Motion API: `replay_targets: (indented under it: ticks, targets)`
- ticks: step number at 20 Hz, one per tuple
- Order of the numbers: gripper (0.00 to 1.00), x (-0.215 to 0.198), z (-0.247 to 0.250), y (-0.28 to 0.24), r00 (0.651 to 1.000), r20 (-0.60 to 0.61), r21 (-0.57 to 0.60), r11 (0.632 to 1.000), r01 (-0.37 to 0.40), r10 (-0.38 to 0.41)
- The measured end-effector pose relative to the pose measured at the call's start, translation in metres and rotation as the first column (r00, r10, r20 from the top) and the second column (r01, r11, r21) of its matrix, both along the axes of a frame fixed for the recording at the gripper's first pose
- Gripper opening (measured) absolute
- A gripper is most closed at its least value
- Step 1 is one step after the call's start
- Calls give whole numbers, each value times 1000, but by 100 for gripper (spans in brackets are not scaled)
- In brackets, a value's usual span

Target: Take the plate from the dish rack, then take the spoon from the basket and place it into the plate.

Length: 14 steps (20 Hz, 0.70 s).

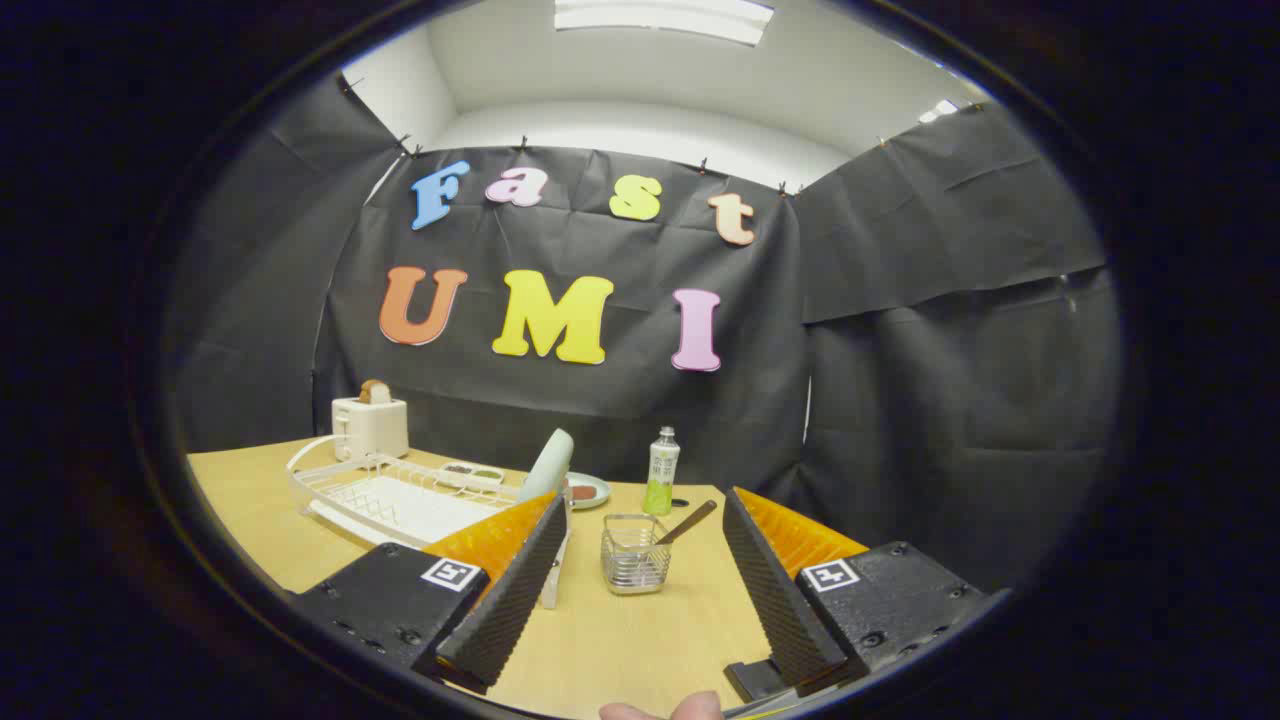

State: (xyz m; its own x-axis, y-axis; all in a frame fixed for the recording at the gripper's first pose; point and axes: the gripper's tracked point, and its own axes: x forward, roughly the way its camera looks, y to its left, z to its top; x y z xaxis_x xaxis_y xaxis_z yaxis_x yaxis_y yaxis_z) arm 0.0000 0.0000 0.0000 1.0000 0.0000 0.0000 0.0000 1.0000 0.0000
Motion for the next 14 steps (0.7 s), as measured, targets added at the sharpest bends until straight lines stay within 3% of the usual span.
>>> replay_targets:
  ticks: [14]
  targets:
    - [100, -1, -5, -3, 1000, -14, 25, 1000, 19, -19]
